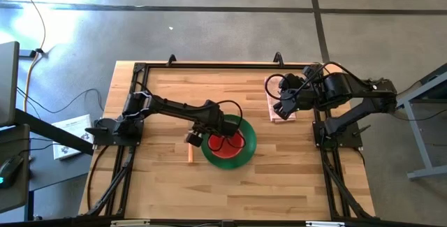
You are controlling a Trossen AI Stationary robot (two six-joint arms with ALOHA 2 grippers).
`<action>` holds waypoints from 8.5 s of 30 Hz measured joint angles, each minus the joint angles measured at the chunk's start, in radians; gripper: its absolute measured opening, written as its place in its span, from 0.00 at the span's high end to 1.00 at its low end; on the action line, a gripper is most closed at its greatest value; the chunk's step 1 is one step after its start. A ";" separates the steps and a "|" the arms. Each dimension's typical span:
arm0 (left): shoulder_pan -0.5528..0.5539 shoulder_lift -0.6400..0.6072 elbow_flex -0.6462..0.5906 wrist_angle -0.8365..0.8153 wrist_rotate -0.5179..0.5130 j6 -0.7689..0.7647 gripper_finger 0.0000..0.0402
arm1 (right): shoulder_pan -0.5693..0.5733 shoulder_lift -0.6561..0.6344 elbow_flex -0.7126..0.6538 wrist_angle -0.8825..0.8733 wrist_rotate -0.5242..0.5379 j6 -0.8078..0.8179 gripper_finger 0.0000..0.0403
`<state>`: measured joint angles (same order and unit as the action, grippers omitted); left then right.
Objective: Set table place
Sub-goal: Put the blue spoon into the orange bowl, then return to Home Position
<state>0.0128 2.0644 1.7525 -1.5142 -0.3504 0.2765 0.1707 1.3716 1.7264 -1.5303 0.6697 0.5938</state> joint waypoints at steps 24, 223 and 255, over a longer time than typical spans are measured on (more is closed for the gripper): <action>-0.002 0.000 -0.034 0.055 0.010 -0.046 0.91 | 0.000 0.000 0.000 0.000 0.009 -0.018 0.66; 0.196 -2.053 -1.743 1.552 0.204 0.101 1.00 | -0.193 -1.366 -1.654 1.379 -0.336 -0.254 1.00; 0.196 -2.053 -1.743 1.552 0.204 0.101 1.00 | -0.193 -1.366 -1.654 1.379 -0.336 -0.254 1.00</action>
<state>0.2092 0.0109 0.0097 0.0380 -0.1459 0.3775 -0.0219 0.0051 0.0727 -0.1516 0.3336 0.3395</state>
